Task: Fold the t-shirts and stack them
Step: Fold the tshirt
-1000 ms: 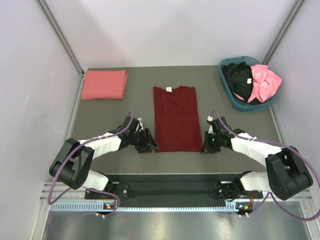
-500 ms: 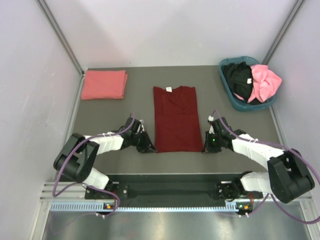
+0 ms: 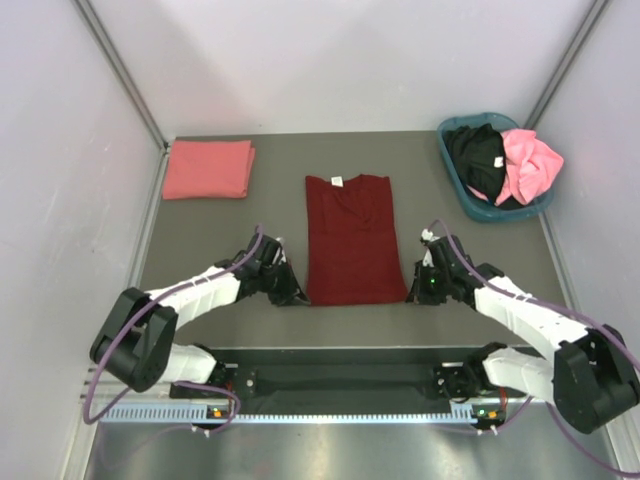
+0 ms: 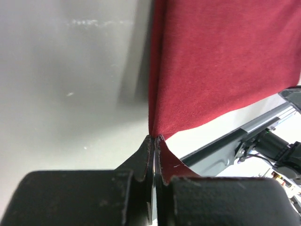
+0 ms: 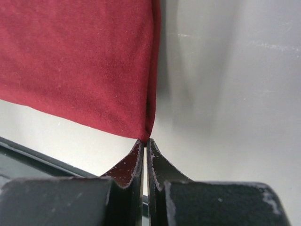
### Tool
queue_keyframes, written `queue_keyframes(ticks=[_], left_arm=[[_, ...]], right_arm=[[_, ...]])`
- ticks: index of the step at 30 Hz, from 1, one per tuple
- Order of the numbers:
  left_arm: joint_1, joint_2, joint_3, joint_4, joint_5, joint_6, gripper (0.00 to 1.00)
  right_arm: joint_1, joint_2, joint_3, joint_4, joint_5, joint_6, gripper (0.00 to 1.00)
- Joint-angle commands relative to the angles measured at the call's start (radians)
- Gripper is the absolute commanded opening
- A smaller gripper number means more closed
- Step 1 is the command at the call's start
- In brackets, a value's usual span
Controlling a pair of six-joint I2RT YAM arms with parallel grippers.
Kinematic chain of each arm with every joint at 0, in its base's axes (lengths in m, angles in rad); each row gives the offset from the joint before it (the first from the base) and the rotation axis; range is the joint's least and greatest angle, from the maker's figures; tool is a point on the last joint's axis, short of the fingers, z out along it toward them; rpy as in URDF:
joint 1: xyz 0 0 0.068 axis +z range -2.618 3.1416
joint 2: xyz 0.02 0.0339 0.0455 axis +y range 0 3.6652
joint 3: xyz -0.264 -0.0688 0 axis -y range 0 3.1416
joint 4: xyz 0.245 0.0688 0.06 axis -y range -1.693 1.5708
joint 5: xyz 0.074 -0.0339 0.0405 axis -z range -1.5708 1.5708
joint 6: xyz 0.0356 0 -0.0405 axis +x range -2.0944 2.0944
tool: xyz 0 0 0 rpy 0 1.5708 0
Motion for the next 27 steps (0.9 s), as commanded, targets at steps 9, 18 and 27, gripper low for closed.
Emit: queue_keyframes(ticks=[9,18,27], left_arm=[[-0.001,-0.062,0.131,-0.195,-0.025,-0.001,0.0],[-0.042,-0.174,0.134,-0.308,-0.069,-0.03,0.0],[-0.145,-0.299,0.055,-0.329,-0.092,-0.113,0.0]], right_arm=[[0.027,-0.145,0.068,-0.084,0.05,0.012,0.0],[0.05,-0.238,0.066,-0.184,0.096,0.067,0.0],[0.216,-0.347,0.017,-0.247,0.164,0.216,0.0]])
